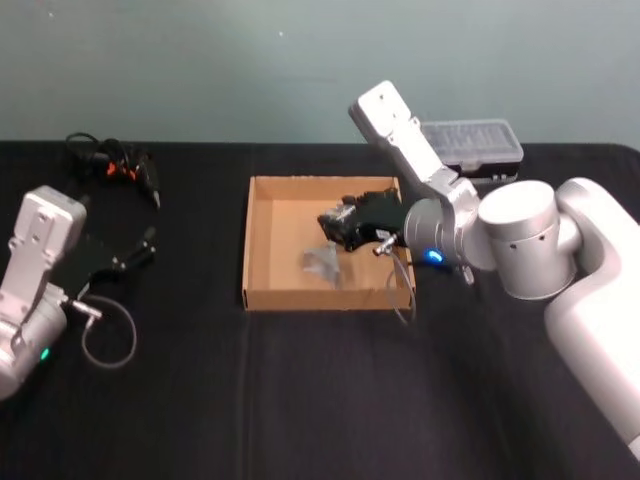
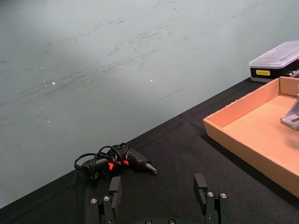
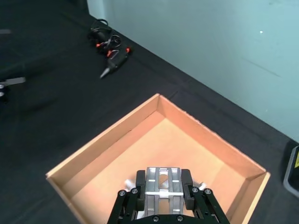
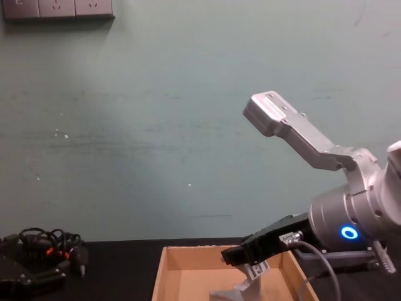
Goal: Use one hand to pick up the angle iron from the table and place it into the box.
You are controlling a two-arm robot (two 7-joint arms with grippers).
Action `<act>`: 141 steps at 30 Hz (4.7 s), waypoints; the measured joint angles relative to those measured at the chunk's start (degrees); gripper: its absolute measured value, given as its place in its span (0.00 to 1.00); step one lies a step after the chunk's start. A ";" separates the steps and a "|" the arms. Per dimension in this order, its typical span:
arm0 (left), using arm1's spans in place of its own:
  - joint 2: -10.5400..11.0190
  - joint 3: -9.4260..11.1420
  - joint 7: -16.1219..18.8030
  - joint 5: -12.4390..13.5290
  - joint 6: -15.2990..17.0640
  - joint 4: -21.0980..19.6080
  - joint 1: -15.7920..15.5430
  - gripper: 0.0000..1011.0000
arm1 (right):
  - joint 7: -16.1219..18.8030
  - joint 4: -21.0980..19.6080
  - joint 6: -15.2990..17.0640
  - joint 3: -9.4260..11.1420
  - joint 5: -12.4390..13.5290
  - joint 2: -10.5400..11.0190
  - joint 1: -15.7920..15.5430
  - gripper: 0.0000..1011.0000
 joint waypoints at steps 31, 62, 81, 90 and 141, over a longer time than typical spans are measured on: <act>0.00 0.00 0.00 0.00 0.00 0.00 0.00 1.00 | 0.81 24.94 -6.10 -1.54 -3.34 -9.65 12.34 0.45; 0.00 0.00 0.00 0.00 0.00 0.00 0.00 1.00 | 0.83 26.07 -6.03 -1.24 -3.57 -9.95 12.68 0.86; 0.00 0.00 0.00 0.00 0.00 0.00 0.00 1.00 | 1.05 19.18 -4.83 -0.61 -3.56 -7.80 9.67 0.99; 0.00 0.00 0.00 0.00 0.00 0.00 0.00 1.00 | 0.73 3.71 -1.58 1.29 -2.32 -3.11 1.43 0.99; 0.00 0.00 0.00 0.00 0.00 0.00 0.00 1.00 | -10.89 -17.02 -13.83 8.64 -5.74 1.97 -22.07 0.99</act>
